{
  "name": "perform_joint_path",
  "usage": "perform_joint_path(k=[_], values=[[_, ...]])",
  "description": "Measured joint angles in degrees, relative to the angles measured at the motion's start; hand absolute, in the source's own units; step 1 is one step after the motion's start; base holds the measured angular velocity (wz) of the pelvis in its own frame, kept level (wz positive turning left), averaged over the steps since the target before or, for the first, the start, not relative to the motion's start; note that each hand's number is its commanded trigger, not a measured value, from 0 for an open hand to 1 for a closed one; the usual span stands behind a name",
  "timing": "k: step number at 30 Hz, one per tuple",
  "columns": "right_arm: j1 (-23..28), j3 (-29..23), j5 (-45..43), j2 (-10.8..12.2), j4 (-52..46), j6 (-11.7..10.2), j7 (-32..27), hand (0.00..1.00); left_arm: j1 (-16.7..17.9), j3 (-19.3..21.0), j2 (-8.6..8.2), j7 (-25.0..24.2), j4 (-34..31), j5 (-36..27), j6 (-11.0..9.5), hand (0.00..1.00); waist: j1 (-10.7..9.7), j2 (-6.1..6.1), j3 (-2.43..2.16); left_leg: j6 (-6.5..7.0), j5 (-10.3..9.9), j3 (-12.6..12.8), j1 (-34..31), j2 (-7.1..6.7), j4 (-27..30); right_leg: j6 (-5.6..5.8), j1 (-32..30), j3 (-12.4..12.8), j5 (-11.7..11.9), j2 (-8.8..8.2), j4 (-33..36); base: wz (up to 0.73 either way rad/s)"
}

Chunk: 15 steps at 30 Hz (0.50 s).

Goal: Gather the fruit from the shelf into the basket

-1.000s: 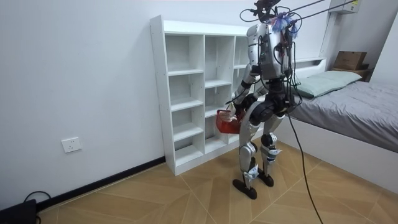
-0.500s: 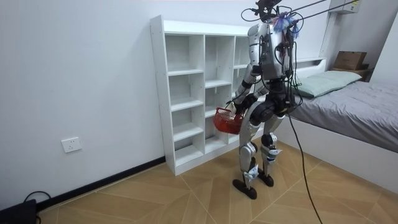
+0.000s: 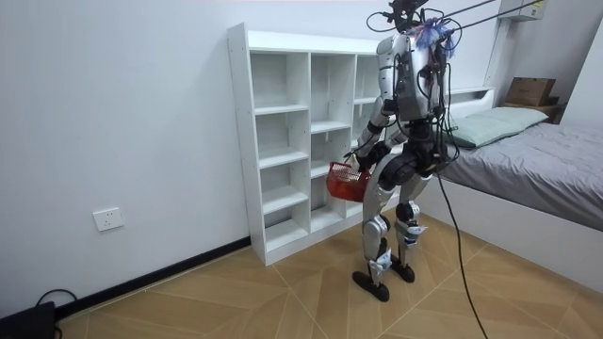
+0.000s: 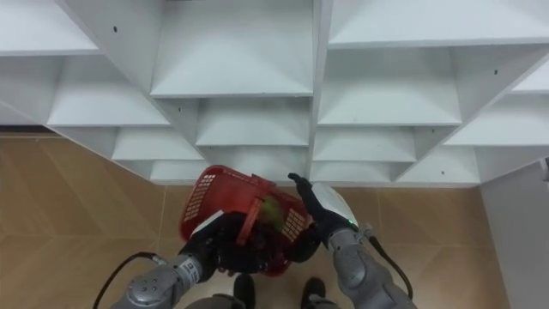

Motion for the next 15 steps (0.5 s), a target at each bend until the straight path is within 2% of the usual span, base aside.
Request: perform_joint_path(k=[5,10,12,15], values=[[-0.07,0.52,1.52,0.03,1.64,0.00,-0.02,0.00,0.00,-0.08,0.00,0.01,0.16,-0.03,0.00,1.00,0.06,0.00,-0.01,0.00,0.00,-0.07,0.07,0.02,0.31,-0.07,0.04,0.00,0.02,-0.06,0.43,0.00],[-0.03,1.66,4.20,0.27,4.16,0.00,0.01,0.00,-0.31,-0.01,-0.09,0.53,4.00,0.08,0.01,1.00,0.18,0.07,-0.14,-0.01,0.02,-0.31,1.19,0.03,-0.11,-0.13,1.33,-0.13,0.09,0.01,0.02,0.00],[-0.07,1.35,4.44,0.14,5.85,0.00,-0.03,0.00,-0.30,0.21,0.17,1.28,5.23,0.12,0.01,1.00,0.32,0.08,-0.22,-0.07,0.05,-0.37,2.30,0.05,-0.97,-0.09,2.52,-0.25,0.11,0.12,-0.78,0.00],[0.52,1.12,6.21,-0.49,8.27,0.00,-0.18,0.00,0.11,0.83,1.47,2.11,5.95,0.16,0.00,1.00,0.34,0.06,-0.36,-0.09,0.06,-0.39,4.45,0.02,-1.97,0.13,4.85,-0.25,0.25,0.42,-2.24,0.00]])
